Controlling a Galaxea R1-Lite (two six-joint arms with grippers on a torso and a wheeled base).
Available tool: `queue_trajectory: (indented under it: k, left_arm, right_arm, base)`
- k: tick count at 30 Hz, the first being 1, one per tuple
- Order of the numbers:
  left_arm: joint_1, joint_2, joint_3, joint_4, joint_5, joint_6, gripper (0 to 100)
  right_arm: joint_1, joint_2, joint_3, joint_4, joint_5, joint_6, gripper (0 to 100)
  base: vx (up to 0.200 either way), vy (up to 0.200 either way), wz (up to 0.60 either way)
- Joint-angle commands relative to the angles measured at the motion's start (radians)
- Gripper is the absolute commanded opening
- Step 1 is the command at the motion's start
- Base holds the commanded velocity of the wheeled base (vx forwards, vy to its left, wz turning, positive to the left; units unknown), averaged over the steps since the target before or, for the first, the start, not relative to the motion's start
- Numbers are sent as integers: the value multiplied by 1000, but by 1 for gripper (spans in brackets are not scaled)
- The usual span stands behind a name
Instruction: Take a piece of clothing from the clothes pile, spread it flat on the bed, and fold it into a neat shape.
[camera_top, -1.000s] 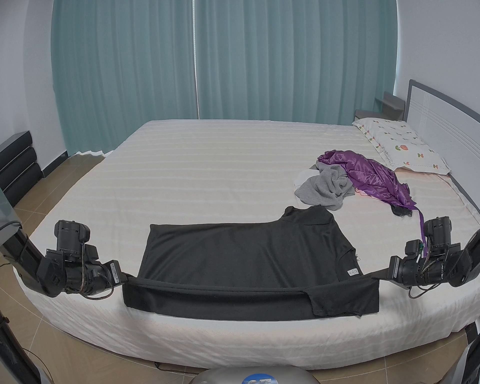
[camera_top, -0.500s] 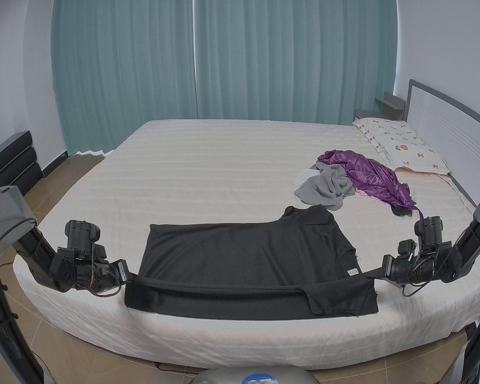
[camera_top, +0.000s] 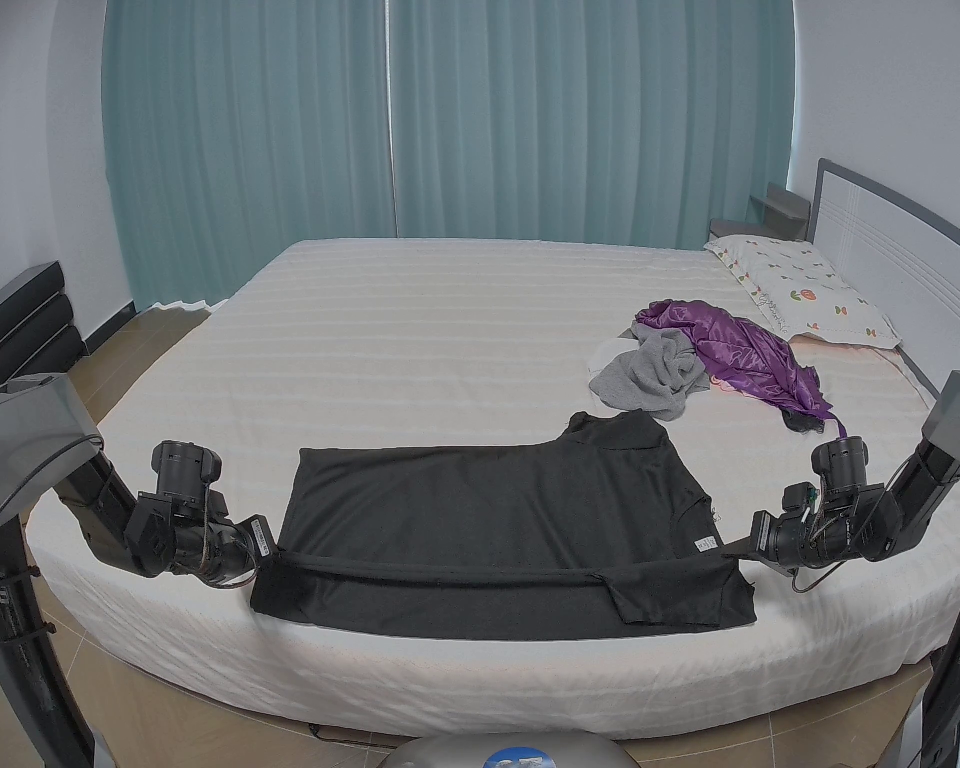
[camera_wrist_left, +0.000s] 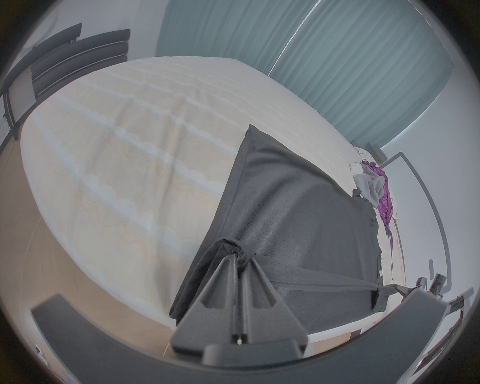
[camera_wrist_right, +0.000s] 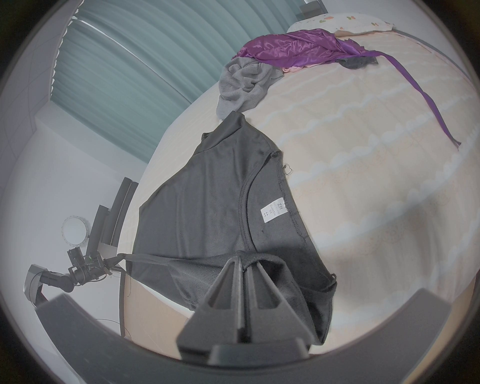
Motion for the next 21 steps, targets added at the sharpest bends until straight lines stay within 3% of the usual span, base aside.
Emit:
queue_trajectory:
  k: [1, 11, 12, 15, 16, 21]
  left_arm:
    - [-12, 44, -22, -1, 1, -6, 0]
    - [-14, 92, -54, -3, 16, -6, 0]
    - [-14, 92, -54, -3, 16, -6, 100]
    - [-14, 92, -56, -3, 16, -7, 100]
    - [-15, 92, -56, -3, 16, -7, 100]
    - [-14, 82, -54, -4, 16, -13, 100]
  right_arm:
    - [0, 51, -29, -1, 1, 7, 0]
    - [7, 72, -53, 1, 1, 9, 0]
    - [7, 72, -53, 1, 1, 9, 0]
    - [12, 72, -53, 1, 1, 10, 0]
    - [12, 74, -53, 1, 1, 10, 100]
    - [12, 63, -52, -1, 1, 23, 100]
  base:
    - [0, 0, 0]
    - [0, 0, 0]
    - [0, 0, 0]
    - [0, 0, 0]
    - [0, 0, 0]
    - [0, 0, 0]
